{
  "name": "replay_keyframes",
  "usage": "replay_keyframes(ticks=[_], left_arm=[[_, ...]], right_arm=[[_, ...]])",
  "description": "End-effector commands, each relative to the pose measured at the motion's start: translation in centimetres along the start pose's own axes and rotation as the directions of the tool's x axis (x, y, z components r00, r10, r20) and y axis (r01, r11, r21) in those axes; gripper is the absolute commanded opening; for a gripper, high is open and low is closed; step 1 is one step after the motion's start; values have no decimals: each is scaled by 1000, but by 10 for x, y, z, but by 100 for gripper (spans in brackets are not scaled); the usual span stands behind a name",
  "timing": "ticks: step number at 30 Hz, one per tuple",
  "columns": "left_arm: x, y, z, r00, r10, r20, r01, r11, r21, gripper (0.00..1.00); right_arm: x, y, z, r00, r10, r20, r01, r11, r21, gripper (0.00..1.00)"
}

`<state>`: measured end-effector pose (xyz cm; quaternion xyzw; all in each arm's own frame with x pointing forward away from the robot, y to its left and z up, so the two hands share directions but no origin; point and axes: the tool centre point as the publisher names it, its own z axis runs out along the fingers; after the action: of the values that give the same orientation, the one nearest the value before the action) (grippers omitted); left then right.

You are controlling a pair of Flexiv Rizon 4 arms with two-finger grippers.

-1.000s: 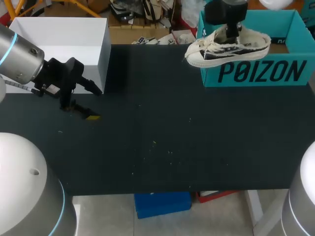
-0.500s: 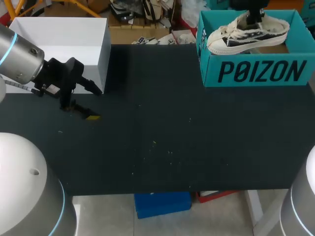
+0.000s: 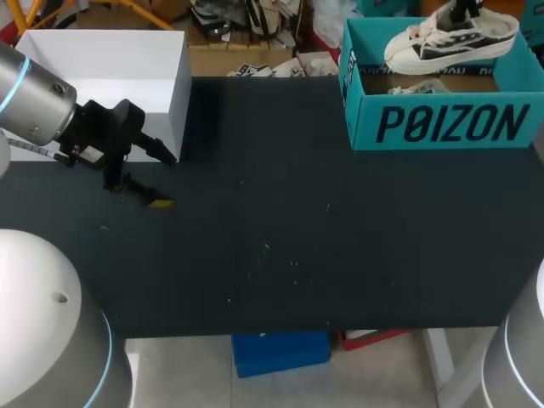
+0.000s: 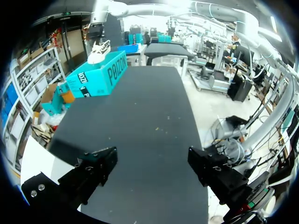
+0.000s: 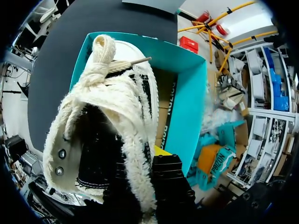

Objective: Take the shoe out of the shoebox, open the shoe tongue, remove and reinsert the insole, then place the shoe into the shoebox

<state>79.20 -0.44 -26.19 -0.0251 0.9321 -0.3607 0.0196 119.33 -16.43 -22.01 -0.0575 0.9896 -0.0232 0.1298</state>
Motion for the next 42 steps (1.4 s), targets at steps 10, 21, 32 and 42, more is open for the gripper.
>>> replay_keyframes(ticks=[10, 21, 32, 42], left_arm=[[1, 0, 1, 1000, 1, 3, -1, 1000, -1, 100], [1, 0, 1, 1000, 1, 3, -1, 1000, -1, 100], [1, 0, 1, 1000, 1, 3, -1, 1000, -1, 100], [1, 0, 1, 1000, 1, 3, -1, 1000, -1, 100]], right_arm=[[-61, -7, 49, 996, 16, -82, -16, 1000, -5, 0], [-55, -1, 80, 991, 66, -118, -64, 998, 13, 0], [-44, 5, 99, 986, 92, -141, -90, 996, 24, 0], [-37, 5, 119, 981, 116, -159, -113, 993, 25, 0]])
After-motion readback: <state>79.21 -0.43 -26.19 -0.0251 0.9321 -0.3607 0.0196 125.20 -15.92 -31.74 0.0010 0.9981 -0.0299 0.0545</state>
